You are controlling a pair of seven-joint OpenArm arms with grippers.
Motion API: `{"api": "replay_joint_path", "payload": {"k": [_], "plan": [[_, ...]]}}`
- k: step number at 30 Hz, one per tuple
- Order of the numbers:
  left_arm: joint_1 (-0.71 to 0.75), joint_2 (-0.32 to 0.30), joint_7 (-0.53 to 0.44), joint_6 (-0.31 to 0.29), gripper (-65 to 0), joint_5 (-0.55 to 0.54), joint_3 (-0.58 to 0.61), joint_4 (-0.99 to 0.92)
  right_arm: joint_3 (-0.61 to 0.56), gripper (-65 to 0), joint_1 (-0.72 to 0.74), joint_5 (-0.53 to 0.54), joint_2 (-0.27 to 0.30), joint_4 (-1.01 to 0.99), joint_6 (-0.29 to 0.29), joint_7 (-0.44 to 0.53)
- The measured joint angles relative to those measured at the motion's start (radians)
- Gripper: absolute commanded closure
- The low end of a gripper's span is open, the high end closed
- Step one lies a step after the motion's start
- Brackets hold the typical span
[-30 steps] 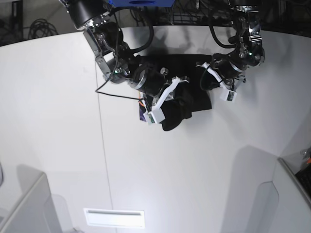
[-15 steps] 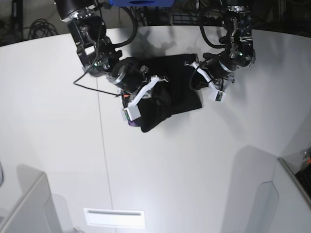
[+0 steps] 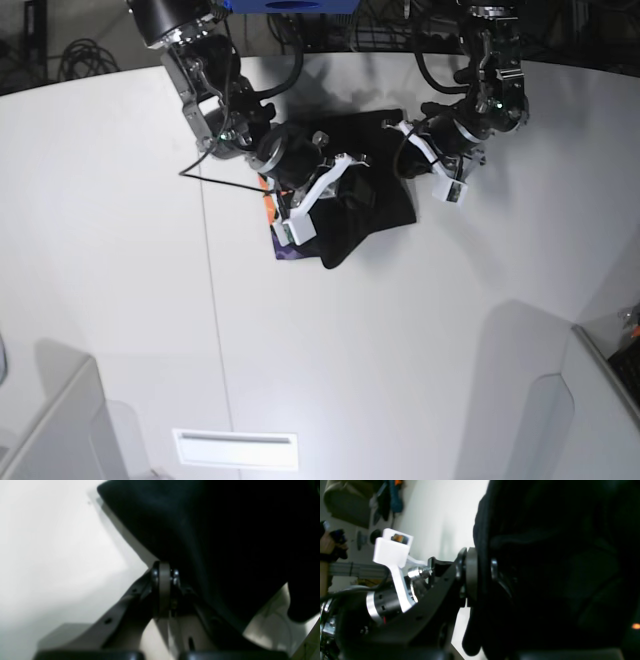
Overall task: Fold the T-shirt properly
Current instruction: 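Lift the strip end with the right gripper and fold it toward the left gripper, then release with the left gripper and press the folded bundle flat with the right gripper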
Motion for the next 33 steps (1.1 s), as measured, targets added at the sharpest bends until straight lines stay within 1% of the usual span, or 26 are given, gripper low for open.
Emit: {"api": "replay_joint_path", "payload": {"k": [3,4,7,9,10,14,17,18,21,23,24,25,26,31,33], "plan": [[0.015,-0.006,0.011,0.009,0.0,0.016,-0.062,0.026,0.006,0.0,0.003,-0.005,0.0,-0.004,0.0,0.002],[0.029,-0.011,0.018,0.02,0.0,0.029,-0.078,0.047,0.006,0.0,0.003,-0.004,0.0,-0.005,0.0,0.002],[0.082,-0.018,0.037,0.025,0.0,0.046,-0.117,0.108,0.006,0.0,0.003,-0.004,0.0,-0.006,0.0,0.001],[0.117,-0.03,0.056,-0.014,0.0,0.047,-0.142,0.134,0.006,0.0,0.003,-0.004,0.001,-0.007,0.0,0.001],[0.135,-0.033,0.056,-0.043,0.0,0.047,-0.164,0.143,0.006,0.0,0.003,-0.004,0.0,-0.007,-0.001,0.002],[0.177,-0.033,0.053,-0.101,0.0,0.05,-0.285,0.151,0.006,0.0,0.002,-0.004,0.0,-0.007,0.0,0.0],[0.193,-0.032,0.054,-0.169,0.0,0.05,-0.373,0.15,0.006,0.0,0.002,-0.004,0.003,-0.007,0.0,0.0],[0.196,-0.033,0.053,-0.182,0.0,0.05,-0.399,0.15,0.004,0.0,0.003,-0.004,0.003,-0.007,0.0,-0.002],[0.196,-0.033,0.053,-0.193,0.0,0.05,-0.466,0.149,0.004,-17.6,0.002,-0.002,0.002,-0.007,0.0,-0.002],[0.196,-0.034,0.053,-0.193,0.0,0.05,-0.499,0.149,0.002,-26.7,0.0,-0.002,0.003,-0.007,0.0,-0.002],[0.196,-0.034,0.054,-0.193,0.0,0.05,-0.512,0.149,0.002,-30.3,-0.001,-0.002,0.003,-0.007,0.0,-0.002],[0.196,-0.033,0.053,-0.193,0.0,0.05,-0.521,0.149,0.002,-32.3,-0.001,-0.003,0.003,-0.007,0.0,-0.002],[0.196,-0.033,0.053,-0.193,0.0,0.05,-0.529,0.149,0.002,-32.9,-0.001,-0.003,0.003,-0.007,0.0,-0.002],[0.19,-0.033,0.053,-0.194,0.0,0.049,-0.562,0.143,0.002,-32.4,-0.003,-0.003,0.006,-0.006,0.0,-0.002],[0.181,-0.033,0.053,-0.194,0.0,0.045,-0.585,0.118,0.0,-32.4,-0.003,-0.003,0.005,-0.005,0.0,-0.039]]}}
